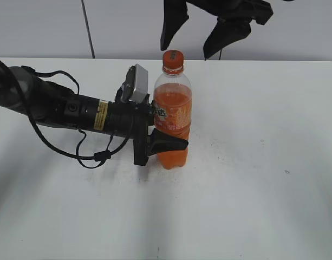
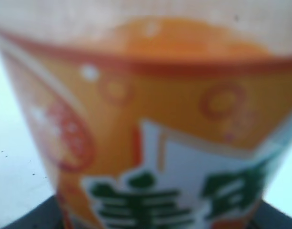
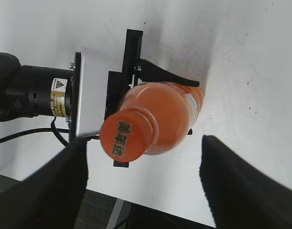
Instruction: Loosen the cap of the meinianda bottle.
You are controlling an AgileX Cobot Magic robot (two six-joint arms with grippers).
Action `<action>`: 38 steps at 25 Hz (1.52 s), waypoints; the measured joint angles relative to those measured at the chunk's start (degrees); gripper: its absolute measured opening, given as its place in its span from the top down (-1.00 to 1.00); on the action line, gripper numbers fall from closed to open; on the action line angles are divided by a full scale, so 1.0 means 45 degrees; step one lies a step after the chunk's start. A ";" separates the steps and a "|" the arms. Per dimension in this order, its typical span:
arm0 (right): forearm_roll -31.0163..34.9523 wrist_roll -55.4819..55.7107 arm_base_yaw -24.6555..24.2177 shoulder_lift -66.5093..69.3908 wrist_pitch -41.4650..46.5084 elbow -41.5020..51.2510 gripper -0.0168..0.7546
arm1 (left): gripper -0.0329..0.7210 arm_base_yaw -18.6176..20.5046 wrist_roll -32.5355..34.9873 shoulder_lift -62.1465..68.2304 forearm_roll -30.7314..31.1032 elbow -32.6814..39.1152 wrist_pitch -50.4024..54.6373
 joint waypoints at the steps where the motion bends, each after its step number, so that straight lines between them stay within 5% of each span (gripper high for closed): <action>1: -0.0013 0.0000 0.0031 0.0025 -0.0028 0.0000 -0.46 | -0.13 0.0000 0.0000 0.0000 0.0000 0.0000 0.0000; 17: -0.1069 0.0000 0.0865 0.0719 -0.0512 -0.0010 -0.45 | -0.13 0.0000 0.0000 0.0000 -0.0014 0.0000 0.0014; 26: -0.1164 -0.0086 0.0865 0.0748 -0.0525 -0.0010 0.24 | -0.13 0.0000 0.0000 0.0000 -0.0014 0.0000 0.0043; 28: -0.1219 -0.0369 0.0865 0.0748 -0.0525 -0.0010 0.24 | -0.13 0.0000 0.0000 0.0000 -0.0047 0.0000 0.0049; 38: -0.1282 -0.6085 0.0865 0.0748 -0.0562 -0.0044 0.25 | -0.13 0.0000 -0.0037 0.0000 -0.0095 0.0000 0.0077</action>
